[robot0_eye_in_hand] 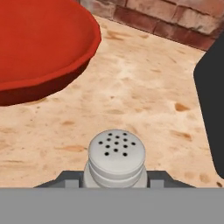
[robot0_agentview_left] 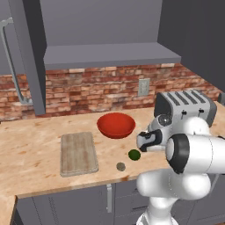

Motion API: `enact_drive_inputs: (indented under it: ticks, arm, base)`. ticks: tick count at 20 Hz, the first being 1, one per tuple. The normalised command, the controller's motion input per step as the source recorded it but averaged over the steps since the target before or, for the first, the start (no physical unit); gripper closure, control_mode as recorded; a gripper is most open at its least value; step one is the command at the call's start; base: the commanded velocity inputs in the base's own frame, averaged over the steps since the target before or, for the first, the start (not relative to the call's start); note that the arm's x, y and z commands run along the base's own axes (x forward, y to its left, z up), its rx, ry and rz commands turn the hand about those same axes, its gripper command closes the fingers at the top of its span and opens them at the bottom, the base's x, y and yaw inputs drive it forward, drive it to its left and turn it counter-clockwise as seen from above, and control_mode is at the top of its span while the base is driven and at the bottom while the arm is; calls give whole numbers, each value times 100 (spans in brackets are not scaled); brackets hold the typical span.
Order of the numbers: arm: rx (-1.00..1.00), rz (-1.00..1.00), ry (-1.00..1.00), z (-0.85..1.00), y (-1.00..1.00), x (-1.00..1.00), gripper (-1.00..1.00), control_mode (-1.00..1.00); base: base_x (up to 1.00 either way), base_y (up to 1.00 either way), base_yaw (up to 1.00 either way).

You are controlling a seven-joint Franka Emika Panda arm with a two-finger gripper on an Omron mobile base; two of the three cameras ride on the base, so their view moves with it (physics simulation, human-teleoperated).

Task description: Open the cabinet. Place the bowl and condiment on the counter. Then place the lime and garlic on the cutting board.

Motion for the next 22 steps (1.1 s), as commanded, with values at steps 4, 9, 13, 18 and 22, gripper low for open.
enact_drive_inputs:
  ticks: [4,9,13,18,22]
  arm:
    - [0,0,1,-46,-3,0,100,-100]
    - [0,0,0,-49,-7,0,100,-100]
    - [0,0,0,-39,-6,-1,100,-100]
    - [0,0,0,-28,-9,-23,100,-100]
    - [0,0,-1,-5,0,-69,-100,-100]
  base:
    - [0,0,0]
    - [0,0,0]
    - [0,0,0]
    - [0,0,0]
    - [0,0,0]
